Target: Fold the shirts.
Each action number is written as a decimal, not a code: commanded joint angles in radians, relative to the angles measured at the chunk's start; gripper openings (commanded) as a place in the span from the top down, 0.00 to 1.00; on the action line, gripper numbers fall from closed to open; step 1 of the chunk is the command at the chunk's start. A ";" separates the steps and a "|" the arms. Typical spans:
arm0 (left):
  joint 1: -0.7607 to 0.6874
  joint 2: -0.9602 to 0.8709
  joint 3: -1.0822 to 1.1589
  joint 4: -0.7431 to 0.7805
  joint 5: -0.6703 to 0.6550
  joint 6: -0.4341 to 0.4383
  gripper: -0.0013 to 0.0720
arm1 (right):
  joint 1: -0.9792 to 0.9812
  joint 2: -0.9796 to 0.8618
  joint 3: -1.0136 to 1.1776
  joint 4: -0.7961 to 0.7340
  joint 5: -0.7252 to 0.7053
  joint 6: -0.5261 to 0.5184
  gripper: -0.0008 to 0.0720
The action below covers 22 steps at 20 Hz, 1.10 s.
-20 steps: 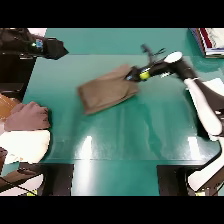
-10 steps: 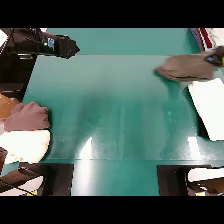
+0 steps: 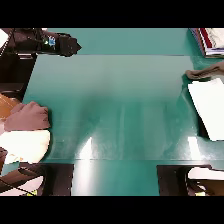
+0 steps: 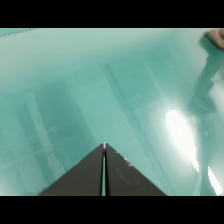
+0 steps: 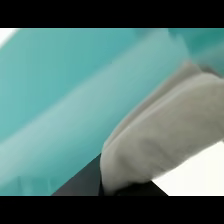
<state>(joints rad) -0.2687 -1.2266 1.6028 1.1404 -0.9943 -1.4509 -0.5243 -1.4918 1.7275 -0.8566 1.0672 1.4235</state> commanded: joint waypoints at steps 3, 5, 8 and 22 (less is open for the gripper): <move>-0.001 0.001 0.000 0.000 -0.006 0.000 0.95 | -0.007 0.122 0.000 0.015 0.027 0.002 0.96; -0.001 0.001 0.000 0.000 -0.019 0.000 0.95 | -0.007 0.145 0.000 0.014 0.099 0.002 0.96; -0.001 0.001 0.000 0.000 -0.026 0.004 0.95 | -0.007 0.181 -0.001 -0.074 0.195 0.055 0.96; -0.001 0.001 0.000 0.004 -0.047 0.039 0.95 | -0.007 0.235 -0.003 -0.698 0.643 0.238 0.96</move>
<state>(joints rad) -0.2687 -1.2266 1.6028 1.1435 -1.0393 -1.4288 -0.5304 -1.2587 1.7252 -1.4300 1.6180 1.6268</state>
